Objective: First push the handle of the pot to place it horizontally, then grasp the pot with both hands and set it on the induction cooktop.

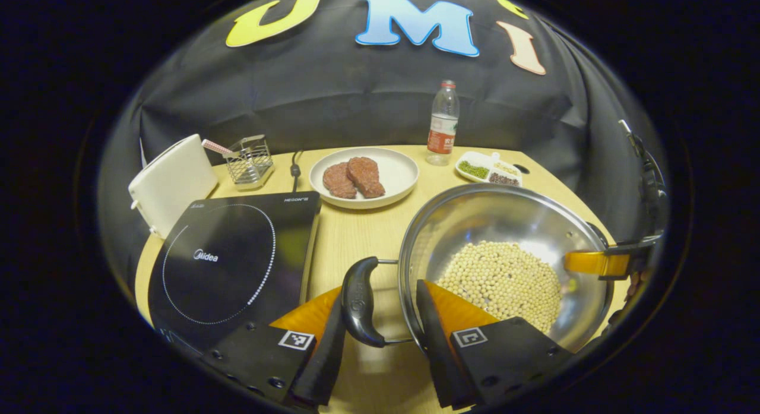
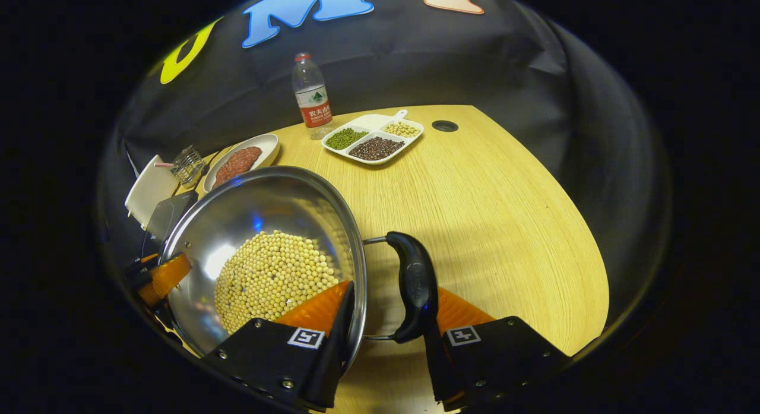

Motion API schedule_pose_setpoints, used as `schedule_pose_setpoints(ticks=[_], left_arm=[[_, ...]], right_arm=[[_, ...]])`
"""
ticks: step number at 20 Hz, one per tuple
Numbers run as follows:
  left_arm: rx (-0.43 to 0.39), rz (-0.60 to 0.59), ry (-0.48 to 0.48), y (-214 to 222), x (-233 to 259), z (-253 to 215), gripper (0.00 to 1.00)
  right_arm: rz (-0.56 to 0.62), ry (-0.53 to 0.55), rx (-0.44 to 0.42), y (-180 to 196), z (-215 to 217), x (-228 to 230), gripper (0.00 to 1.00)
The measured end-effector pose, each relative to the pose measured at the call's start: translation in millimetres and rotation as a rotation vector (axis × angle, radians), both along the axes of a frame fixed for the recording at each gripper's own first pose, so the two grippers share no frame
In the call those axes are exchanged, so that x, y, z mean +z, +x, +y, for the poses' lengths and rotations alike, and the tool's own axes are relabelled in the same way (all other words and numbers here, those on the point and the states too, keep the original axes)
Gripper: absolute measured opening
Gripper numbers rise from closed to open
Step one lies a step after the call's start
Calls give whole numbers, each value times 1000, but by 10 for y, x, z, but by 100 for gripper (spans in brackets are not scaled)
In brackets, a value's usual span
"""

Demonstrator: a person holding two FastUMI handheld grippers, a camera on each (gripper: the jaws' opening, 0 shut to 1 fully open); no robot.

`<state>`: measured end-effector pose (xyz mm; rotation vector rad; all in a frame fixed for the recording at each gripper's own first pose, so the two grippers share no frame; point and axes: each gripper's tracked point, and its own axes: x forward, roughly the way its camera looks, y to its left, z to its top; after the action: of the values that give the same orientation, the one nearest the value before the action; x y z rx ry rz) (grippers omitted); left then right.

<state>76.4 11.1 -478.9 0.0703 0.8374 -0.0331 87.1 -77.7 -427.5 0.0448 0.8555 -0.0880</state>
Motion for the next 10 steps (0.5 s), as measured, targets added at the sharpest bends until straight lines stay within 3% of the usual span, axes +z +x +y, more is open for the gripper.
schedule_pose_setpoints(ticks=[5,6,10], left_arm=[[-9,-30,-2,44,238,17,70],[-11,-37,-2,44,301,22,66],[-6,-57,-7,36,538,113,70]], right_arm=[[-17,-1,-10,-19,50,210,60],[-25,-6,-8,-15,73,267,60],[-47,-26,4,-28,181,525,60]])
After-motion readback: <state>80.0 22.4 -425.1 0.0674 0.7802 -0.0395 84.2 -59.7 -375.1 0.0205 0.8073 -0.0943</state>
